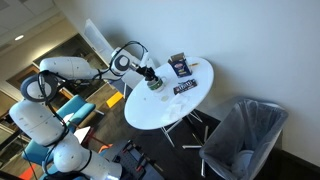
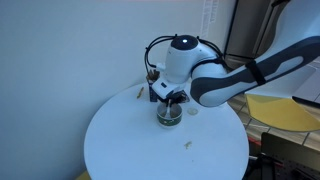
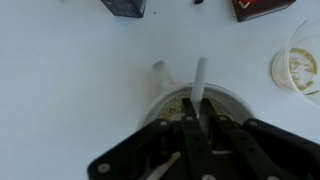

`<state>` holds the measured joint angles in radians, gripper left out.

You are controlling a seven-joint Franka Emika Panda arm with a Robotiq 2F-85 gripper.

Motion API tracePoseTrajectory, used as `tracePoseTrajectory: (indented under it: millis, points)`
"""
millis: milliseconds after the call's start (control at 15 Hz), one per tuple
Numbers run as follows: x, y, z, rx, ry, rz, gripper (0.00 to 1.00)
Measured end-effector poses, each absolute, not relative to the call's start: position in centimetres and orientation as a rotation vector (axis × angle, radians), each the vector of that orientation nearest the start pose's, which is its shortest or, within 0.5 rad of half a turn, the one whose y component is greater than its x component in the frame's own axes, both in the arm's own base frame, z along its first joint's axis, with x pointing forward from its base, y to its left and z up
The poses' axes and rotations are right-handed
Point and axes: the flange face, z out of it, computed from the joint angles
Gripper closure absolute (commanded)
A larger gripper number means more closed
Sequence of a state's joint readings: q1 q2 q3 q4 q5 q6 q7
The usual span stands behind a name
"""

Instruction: Pick up the spoon, scoop some contents from the cup and put it on the table.

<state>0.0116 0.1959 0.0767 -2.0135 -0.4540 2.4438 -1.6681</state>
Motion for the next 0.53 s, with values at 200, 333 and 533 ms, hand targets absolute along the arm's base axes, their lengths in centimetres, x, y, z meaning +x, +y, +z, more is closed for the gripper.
tracePoseTrajectory:
  millis: [200,333,533]
  points:
    - [60.8,4.6,39.0,1.429,2.346,-0.054,0.97]
    - [60.8,4.2,39.6,1.441,2.346,-0.03,0.97]
    - [60.8,3.6,40.1,1.463,2.365,0.017,0.97]
